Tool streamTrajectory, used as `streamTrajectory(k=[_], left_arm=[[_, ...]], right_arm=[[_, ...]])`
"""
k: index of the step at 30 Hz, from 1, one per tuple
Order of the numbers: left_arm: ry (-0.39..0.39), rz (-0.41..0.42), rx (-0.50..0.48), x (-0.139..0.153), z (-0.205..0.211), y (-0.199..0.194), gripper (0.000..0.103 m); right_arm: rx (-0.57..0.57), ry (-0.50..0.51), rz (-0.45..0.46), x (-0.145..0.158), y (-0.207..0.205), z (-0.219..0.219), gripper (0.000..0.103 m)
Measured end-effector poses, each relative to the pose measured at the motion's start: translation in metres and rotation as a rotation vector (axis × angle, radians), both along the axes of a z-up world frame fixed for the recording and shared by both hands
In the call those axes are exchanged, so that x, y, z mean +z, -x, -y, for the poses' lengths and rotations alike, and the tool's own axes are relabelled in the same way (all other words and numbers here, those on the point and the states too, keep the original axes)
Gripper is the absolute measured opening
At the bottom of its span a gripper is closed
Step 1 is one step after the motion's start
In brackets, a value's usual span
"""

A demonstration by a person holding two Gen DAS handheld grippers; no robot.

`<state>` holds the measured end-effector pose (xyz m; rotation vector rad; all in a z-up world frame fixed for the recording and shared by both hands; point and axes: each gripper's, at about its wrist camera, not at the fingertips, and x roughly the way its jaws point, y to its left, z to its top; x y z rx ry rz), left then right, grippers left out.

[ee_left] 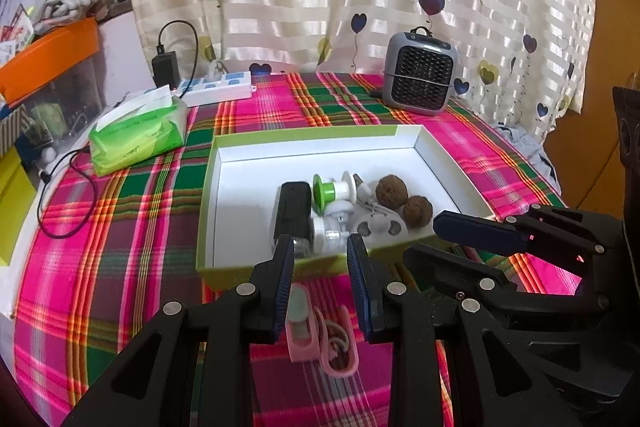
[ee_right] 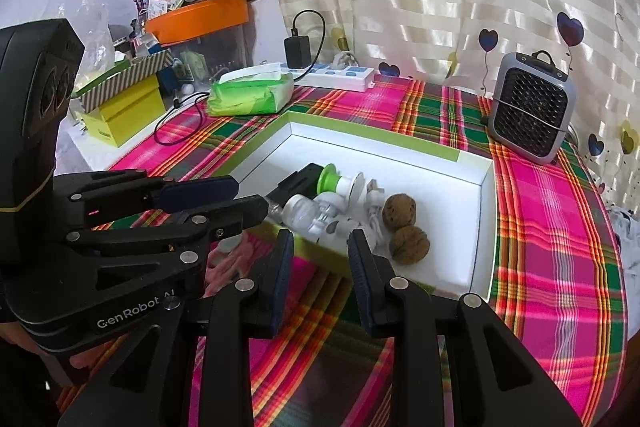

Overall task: Organize objects
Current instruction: 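Withdraw both grippers from the box toward the pink items on the cloth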

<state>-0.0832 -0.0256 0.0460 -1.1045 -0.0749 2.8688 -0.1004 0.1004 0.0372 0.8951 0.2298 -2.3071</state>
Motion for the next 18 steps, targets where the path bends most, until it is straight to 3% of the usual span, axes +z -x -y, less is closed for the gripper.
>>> streamTrajectory(k=[18], left_arm=[[-0.006, 0.010, 0.011, -0.008, -0.001, -0.035, 0.024]], right_arm=[[0.022, 0.004, 0.020, -0.009, -0.034, 0.000, 0.030]])
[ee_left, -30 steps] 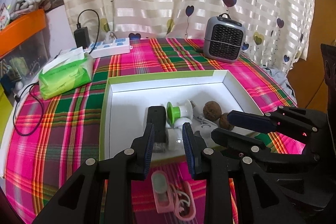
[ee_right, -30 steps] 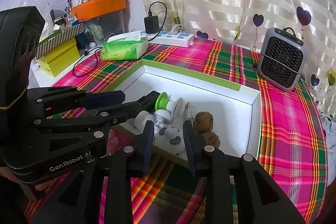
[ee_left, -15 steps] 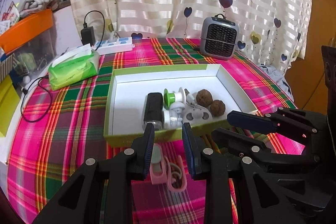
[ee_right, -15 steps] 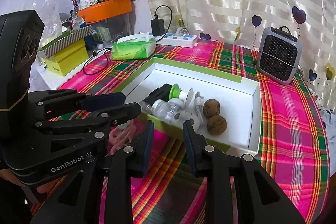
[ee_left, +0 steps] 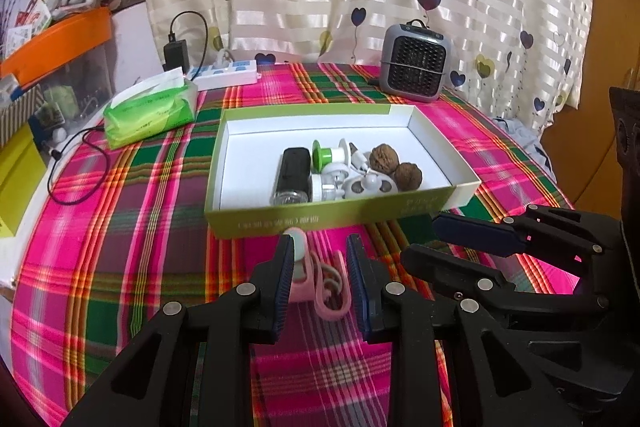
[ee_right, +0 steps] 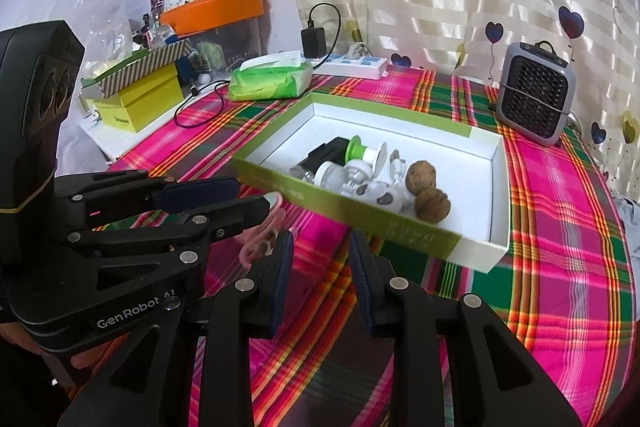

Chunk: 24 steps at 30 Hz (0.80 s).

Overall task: Organize objects
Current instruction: 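Withdraw both grippers from the box toward the pink items on the cloth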

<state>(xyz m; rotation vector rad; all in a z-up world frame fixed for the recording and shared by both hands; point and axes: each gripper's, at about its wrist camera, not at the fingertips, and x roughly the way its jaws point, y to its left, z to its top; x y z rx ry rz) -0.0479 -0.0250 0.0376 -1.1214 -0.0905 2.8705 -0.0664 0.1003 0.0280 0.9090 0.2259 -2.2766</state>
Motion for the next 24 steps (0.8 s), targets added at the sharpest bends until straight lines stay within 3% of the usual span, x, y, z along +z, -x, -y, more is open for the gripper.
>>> streamTrajectory(k=[18, 24], left_arm=[[-0.034, 0.015, 0.007, -0.010, 0.009, -0.022, 0.024], [-0.039, 0.030, 0.015, -0.015, 0.017, -0.023, 0.025]], right_arm=[[0.034, 0.001, 0.018, -0.007, -0.017, 0.007, 0.030], [0.037, 0.000, 0.035, -0.013, -0.016, 0.011, 0.039]])
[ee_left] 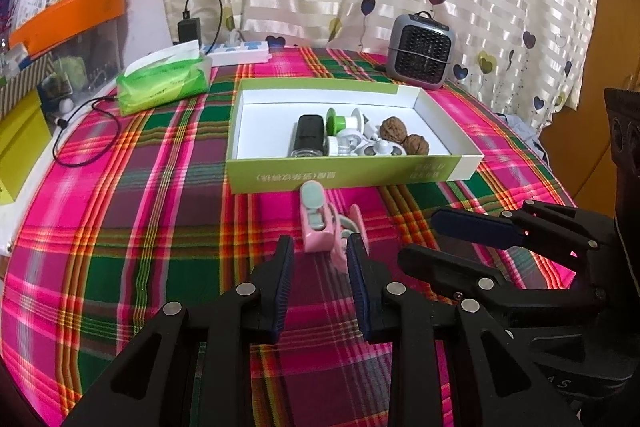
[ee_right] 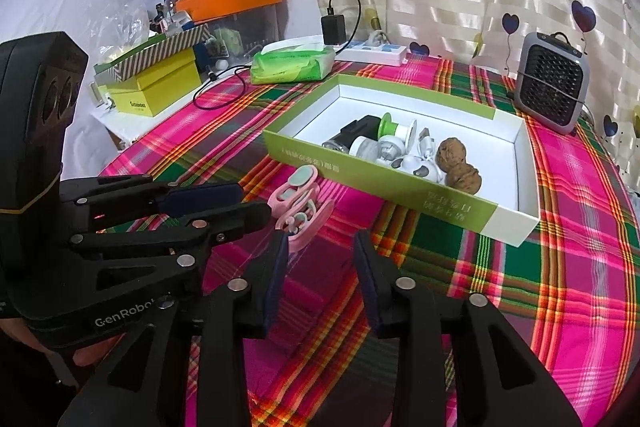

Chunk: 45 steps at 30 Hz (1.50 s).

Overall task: Organize objects
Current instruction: 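Withdraw both grippers from the box toward the pink items on the cloth, then grasp pink clip with left gripper while right gripper grasps pink loop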

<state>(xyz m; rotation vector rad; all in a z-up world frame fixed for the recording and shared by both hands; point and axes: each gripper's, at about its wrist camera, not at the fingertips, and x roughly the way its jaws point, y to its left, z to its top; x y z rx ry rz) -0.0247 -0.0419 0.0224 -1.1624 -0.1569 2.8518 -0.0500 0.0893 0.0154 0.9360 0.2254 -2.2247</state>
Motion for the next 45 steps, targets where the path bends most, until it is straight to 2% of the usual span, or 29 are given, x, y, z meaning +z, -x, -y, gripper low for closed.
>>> streamTrajectory(k=[13, 26, 37, 45], left_arm=[[-0.006, 0.011, 0.014, -0.005, 0.011, 0.003, 0.026], [-0.027, 0.010, 0.041, -0.006, 0.027, 0.002, 0.026], [-0.030, 0.012, 0.026, -0.007, 0.027, 0.003, 0.026], [-0.033, 0.010, 0.023, -0.006, 0.025, 0.004, 0.026]], right_arm=[[0.009, -0.019, 0.037, -0.010, 0.005, 0.008, 0.039], [0.056, -0.074, 0.065, -0.020, 0.011, 0.036, 0.039], [-0.060, -0.091, 0.079, -0.021, 0.031, 0.018, 0.039], [-0.001, -0.128, 0.053, -0.021, 0.039, 0.035, 0.039]])
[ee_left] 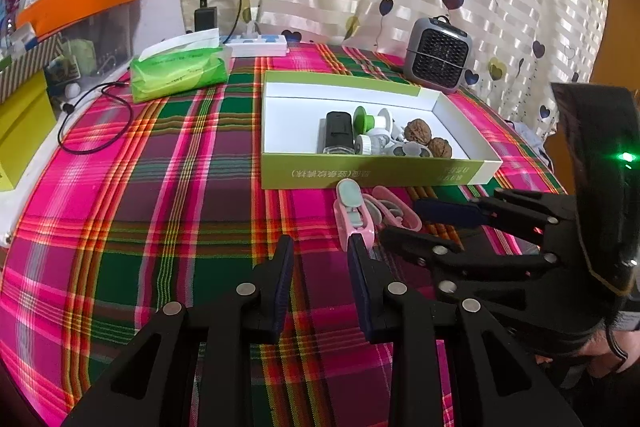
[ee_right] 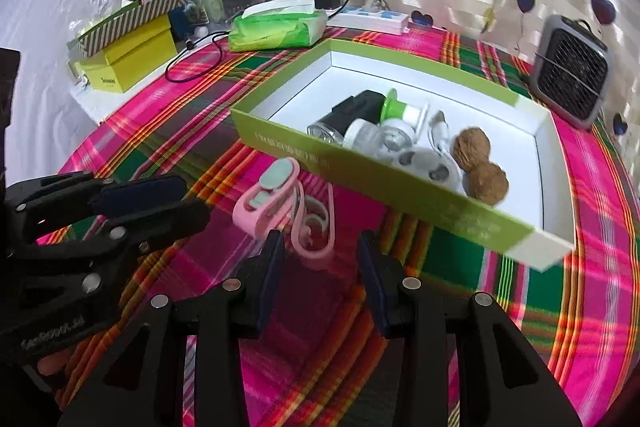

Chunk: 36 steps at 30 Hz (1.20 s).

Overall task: Organize objects
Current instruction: 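Grasp pink clip with left gripper while right gripper grasps pink loop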

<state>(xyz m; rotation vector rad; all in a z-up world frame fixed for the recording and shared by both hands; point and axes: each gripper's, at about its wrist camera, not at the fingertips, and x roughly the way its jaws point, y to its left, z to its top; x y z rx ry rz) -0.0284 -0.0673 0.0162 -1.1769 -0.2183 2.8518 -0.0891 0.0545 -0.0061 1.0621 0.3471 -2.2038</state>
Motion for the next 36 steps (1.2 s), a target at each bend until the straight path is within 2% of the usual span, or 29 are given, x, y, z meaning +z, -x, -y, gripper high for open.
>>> streamTrajectory(k=[4, 6, 8, 12, 26, 33, 36], left_arm=[[-0.008, -0.005, -0.012, 0.002, -0.002, 0.003, 0.026], [-0.013, -0.007, -0.022, 0.003, -0.004, 0.005, 0.028], [-0.026, -0.005, -0.035, 0.003, -0.006, 0.007, 0.032], [-0.023, -0.001, -0.057, 0.003, -0.014, 0.012, 0.033], [0.060, 0.071, -0.046, -0.012, -0.031, 0.048, 0.033], [0.082, 0.085, -0.037, -0.015, -0.033, 0.052, 0.016], [0.081, 0.084, -0.037, -0.015, -0.033, 0.052, 0.016]], right_arm=[[0.011, -0.001, 0.004, -0.002, 0.007, 0.003, 0.038], [0.012, 0.005, 0.007, -0.002, 0.007, 0.001, 0.025], [0.006, 0.007, 0.006, -0.002, 0.007, -0.002, 0.025], [-0.011, 0.019, 0.009, 0.000, 0.008, -0.011, 0.025], [-0.032, 0.064, 0.024, 0.002, 0.007, -0.035, 0.025], [-0.025, 0.055, 0.003, 0.003, 0.003, -0.033, 0.024], [-0.028, 0.048, -0.007, 0.003, 0.003, -0.033, 0.024]])
